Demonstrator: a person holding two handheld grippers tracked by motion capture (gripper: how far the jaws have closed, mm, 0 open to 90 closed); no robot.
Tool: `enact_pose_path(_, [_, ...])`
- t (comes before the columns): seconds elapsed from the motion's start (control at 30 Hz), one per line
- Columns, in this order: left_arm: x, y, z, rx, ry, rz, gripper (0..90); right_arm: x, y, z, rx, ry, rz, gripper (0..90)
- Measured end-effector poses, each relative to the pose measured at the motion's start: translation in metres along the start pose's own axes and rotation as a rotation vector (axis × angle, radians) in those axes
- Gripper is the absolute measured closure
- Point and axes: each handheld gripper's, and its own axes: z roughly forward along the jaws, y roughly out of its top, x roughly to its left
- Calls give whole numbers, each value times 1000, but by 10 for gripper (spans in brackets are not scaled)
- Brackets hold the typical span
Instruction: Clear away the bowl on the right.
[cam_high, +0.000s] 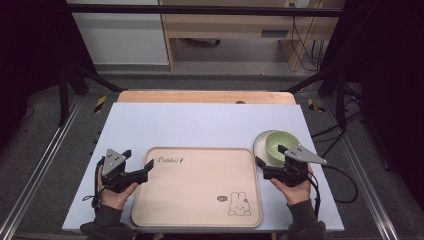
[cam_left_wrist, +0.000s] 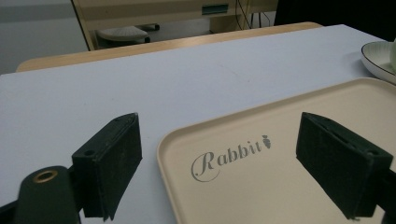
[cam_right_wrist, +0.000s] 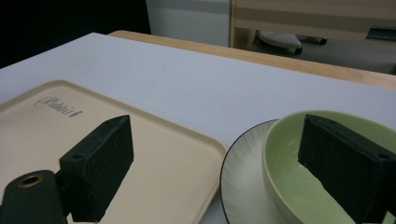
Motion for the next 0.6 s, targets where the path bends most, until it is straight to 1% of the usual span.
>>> enact_pose_path(0.07, [0, 0, 0, 3, -1, 2, 139, -2, 0, -1, 2, -8, -4, 103])
enact_pose_path(0.23, [-1, 0, 1, 4, 0, 5, 139, -4, 1, -3, 10, -16, 6, 105])
enact_pose_path(0.43, [0, -1, 1, 7, 0, 1, 139, -7, 2, -5, 7, -31, -1, 108])
enact_pose_path(0.6, [-1, -1, 2, 11, -1, 7, 139, -8, 3, -6, 5, -44, 5, 108])
